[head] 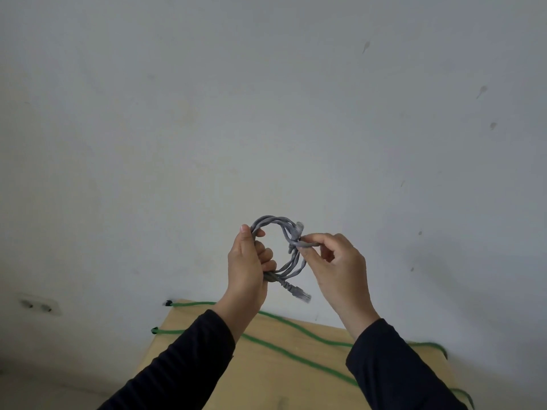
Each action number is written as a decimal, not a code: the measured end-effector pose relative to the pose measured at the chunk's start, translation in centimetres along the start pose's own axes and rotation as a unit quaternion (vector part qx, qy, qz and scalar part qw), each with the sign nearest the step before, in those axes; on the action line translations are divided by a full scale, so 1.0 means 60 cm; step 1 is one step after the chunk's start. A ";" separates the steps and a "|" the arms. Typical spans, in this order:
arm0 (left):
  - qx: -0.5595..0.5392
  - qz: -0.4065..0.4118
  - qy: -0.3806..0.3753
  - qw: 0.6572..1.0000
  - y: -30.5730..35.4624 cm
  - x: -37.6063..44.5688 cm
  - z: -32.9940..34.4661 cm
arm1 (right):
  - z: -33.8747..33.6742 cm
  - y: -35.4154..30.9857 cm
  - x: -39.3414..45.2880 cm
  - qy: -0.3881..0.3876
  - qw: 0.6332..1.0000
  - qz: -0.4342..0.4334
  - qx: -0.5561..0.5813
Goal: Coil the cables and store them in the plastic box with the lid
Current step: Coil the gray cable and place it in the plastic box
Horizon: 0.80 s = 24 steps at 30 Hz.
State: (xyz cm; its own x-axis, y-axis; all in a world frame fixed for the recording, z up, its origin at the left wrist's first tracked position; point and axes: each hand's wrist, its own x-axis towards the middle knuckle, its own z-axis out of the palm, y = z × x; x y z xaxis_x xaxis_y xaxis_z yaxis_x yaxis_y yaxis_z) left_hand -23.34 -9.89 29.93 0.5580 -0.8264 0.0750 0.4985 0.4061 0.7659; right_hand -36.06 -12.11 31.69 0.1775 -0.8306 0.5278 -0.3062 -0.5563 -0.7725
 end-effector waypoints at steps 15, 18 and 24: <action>0.084 0.008 0.017 0.996 -0.019 0.000 -0.039 | 0.040 0.005 -0.051 -0.078 0.988 0.083 0.099; 0.115 -0.002 0.020 0.993 -0.037 -0.015 -0.064 | 0.061 0.021 -0.078 -0.039 0.987 0.112 0.106; 0.221 -0.027 0.047 0.974 -0.089 -0.062 -0.133 | 0.100 0.058 -0.165 0.014 0.977 0.190 0.094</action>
State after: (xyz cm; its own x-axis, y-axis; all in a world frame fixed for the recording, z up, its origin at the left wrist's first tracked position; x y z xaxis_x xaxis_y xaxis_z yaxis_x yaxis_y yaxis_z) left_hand -22.80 -5.86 20.47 0.6070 -0.7946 -0.0160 0.2060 0.1379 0.9688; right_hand -33.26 -5.96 21.67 0.0569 -0.9788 0.1969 -0.1671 -0.2038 -0.9646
